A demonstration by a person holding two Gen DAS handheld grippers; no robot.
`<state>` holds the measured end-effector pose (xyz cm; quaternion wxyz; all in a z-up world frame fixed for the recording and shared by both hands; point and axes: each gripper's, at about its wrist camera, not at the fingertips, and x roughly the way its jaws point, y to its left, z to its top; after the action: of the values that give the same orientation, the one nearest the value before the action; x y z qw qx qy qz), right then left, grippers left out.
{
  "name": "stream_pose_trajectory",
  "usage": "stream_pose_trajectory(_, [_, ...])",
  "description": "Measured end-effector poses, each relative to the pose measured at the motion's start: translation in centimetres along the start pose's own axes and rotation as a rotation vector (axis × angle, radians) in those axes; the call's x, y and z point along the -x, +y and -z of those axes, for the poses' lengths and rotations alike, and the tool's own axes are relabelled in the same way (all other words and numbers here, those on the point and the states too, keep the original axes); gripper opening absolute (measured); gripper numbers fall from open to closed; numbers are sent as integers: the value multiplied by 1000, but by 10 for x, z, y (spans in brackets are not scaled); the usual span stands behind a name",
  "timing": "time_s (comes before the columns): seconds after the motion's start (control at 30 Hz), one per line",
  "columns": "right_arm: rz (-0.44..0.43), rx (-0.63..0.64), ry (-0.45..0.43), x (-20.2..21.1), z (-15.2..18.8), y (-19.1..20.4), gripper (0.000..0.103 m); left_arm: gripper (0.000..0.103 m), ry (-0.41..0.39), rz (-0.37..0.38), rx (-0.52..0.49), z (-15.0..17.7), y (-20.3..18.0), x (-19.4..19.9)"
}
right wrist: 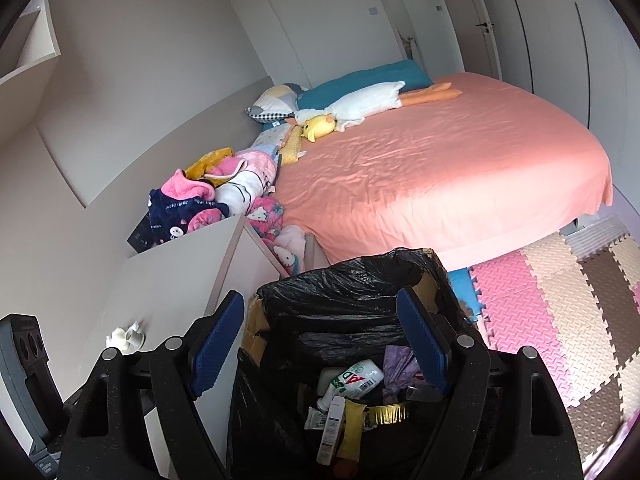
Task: Collect trash
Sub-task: 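Move both grippers back toward the white figurine and small cup on the dresser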
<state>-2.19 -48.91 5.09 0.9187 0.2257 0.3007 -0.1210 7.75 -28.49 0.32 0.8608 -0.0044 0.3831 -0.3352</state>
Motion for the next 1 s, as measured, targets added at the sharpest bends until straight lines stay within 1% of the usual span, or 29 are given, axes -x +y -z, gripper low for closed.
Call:
stream_pose_trajectory(0.3, [-24, 35, 21, -12, 4, 21, 79, 95, -29, -54, -5, 2, 20, 10])
stream_pose_trajectory(0.6, [-40, 70, 43, -27, 13, 50, 79, 95, -42, -112, 6, 5, 51, 19])
stream_pose_trajectory(1.0, [-68, 168, 66, -53, 27, 98, 79, 95, -39, -180, 69, 8, 102, 26])
